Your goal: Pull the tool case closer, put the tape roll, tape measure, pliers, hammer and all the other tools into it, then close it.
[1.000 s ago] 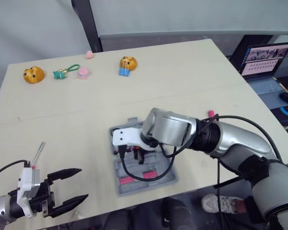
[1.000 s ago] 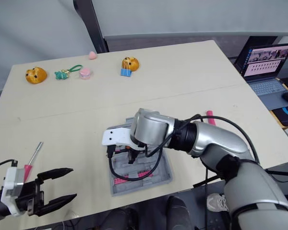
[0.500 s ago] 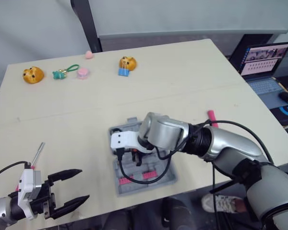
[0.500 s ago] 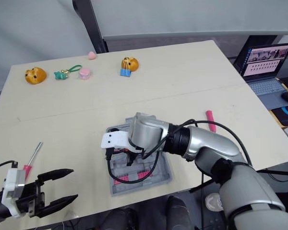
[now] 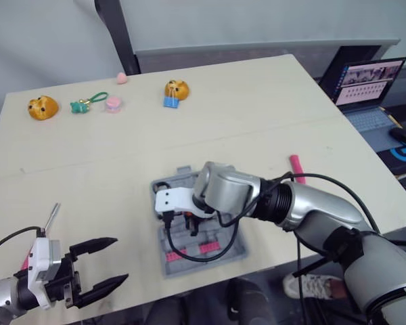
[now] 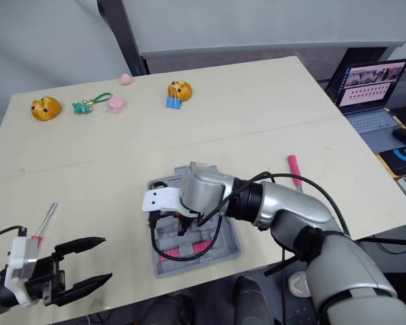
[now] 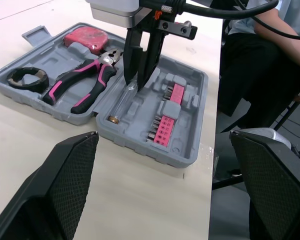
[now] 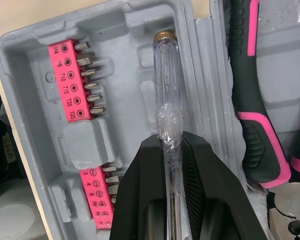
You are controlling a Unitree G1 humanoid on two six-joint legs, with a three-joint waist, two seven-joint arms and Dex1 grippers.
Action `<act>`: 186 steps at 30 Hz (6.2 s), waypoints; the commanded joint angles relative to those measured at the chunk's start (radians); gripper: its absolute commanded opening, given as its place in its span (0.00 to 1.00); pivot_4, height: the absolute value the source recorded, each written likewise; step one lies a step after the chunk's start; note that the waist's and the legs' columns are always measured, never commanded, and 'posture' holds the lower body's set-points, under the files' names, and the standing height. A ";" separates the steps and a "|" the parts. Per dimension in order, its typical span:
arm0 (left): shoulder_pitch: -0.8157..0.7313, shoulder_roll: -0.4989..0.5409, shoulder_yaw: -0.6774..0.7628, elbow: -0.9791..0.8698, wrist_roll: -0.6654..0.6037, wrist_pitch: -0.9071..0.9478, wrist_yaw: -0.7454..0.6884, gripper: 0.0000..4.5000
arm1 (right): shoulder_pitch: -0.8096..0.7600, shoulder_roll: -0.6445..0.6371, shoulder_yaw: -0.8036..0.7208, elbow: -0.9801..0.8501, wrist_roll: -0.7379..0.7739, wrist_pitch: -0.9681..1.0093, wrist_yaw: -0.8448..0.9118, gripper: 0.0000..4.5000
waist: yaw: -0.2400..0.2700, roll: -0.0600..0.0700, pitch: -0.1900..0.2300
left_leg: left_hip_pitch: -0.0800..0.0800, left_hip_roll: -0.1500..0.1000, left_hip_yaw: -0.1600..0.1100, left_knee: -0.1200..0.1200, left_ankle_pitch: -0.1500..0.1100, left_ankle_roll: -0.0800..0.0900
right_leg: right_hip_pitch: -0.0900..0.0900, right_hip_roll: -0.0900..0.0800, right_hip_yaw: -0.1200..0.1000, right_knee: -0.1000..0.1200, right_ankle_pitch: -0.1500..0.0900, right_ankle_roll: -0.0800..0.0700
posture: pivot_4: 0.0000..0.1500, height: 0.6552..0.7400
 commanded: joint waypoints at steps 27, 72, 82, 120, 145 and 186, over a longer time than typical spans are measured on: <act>-0.023 -0.008 -0.006 -0.020 -0.023 0.013 -0.001 1.00 | 0.244 -0.159 -0.453 -0.269 0.059 -0.148 0.032 0.38 | 0.007 -0.002 -0.001 | 0.000 -0.001 0.000 0.000 0.000 0.000 | 0.000 -0.002 -0.001 0.001 0.000 0.000 | 1.00 0.71; -0.052 -0.003 -0.007 -0.043 -0.018 0.052 0.019 1.00 | 0.666 -0.164 -0.506 -0.103 -0.229 -0.707 0.012 0.02 | 0.026 -0.002 -0.001 | 0.002 0.000 0.001 0.003 0.001 -0.001 | 0.002 -0.002 -0.001 0.003 0.000 -0.001 | 1.00 0.71; -0.053 -0.009 -0.019 -0.055 -0.018 0.053 0.034 1.00 | 0.684 -0.174 -0.440 -0.077 -0.319 -0.716 0.014 0.02 | 0.025 -0.002 -0.001 | 0.008 0.001 0.001 0.003 0.000 -0.001 | 0.007 -0.002 0.000 0.003 0.000 -0.001 | 1.00 0.71; -0.080 -0.004 -0.027 -0.054 -0.013 0.073 0.029 1.00 | 0.754 -0.130 -0.452 -0.003 -0.339 -0.645 -0.021 0.02 | 0.025 -0.004 -0.018 | 0.020 0.004 0.000 -0.002 0.000 -0.001 | 0.017 -0.005 0.000 0.001 -0.001 -0.003 | 1.00 0.71; -0.056 0.009 0.010 -0.046 -0.016 0.163 0.092 1.00 | 1.129 -0.508 -1.169 -0.634 0.090 -0.367 0.028 0.02 | 0.037 -0.003 -0.012 | 0.002 -0.001 -0.001 -0.005 -0.001 0.001 | 0.005 -0.004 -0.005 -0.007 0.000 -0.001 | 1.00 0.71; 0.095 -0.195 0.008 0.334 0.101 -0.422 -0.098 1.00 | 1.631 -0.516 -1.409 -0.448 0.169 -0.768 -0.013 0.99 | 0.056 -0.007 -0.008 | 0.018 0.004 0.004 -0.006 -0.003 0.004 | 0.016 -0.007 0.000 -0.013 0.001 -0.003 | 1.00 0.71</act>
